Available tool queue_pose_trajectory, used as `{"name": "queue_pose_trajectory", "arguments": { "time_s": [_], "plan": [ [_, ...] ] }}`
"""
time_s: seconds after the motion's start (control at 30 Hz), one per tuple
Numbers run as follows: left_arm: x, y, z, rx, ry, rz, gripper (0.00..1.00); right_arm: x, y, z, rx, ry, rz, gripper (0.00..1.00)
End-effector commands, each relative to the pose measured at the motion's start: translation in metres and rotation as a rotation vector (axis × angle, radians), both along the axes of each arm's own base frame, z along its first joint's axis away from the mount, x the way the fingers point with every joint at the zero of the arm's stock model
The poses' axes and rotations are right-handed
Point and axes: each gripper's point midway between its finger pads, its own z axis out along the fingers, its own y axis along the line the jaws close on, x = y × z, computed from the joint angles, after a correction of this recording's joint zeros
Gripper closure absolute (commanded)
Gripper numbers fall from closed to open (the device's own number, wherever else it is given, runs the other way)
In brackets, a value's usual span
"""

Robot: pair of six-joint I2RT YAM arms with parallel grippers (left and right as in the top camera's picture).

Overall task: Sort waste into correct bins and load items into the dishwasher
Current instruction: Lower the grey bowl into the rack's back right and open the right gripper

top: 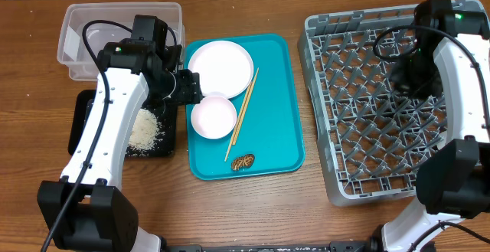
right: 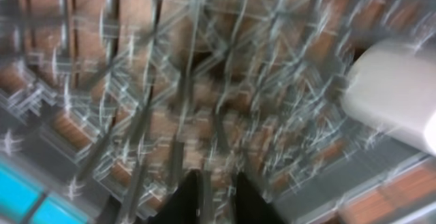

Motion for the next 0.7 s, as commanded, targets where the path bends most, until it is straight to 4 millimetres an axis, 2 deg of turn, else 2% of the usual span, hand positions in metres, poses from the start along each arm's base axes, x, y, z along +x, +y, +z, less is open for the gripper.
{"name": "queue_pose_trajectory", "arguments": {
  "time_s": [0.0, 0.07, 0.27, 0.53, 0.67],
  "plan": [
    [0.004, 0.000, 0.011, 0.006, -0.047, -0.019, 0.25, -0.022, 0.034, -0.009, 0.163, 0.096, 0.039, 0.92],
    [0.005, 0.000, 0.012, 0.006, -0.048, -0.019, 0.25, -0.036, 0.041, -0.015, 0.170, 0.161, 0.051, 0.96],
    [0.004, 0.000, 0.011, 0.006, -0.046, -0.018, 0.25, -0.069, 0.065, -0.033, 0.185, 0.302, 0.108, 0.96],
    [0.004, 0.000, 0.011, 0.006, -0.043, -0.019, 0.25, -0.099, 0.103, -0.044, 0.248, 0.314, 0.190, 0.96],
    [0.004, 0.000, 0.011, 0.006, -0.044, -0.019, 0.24, -0.115, 0.112, -0.050, 0.252, 0.350, 0.234, 0.96]
  ]
}}
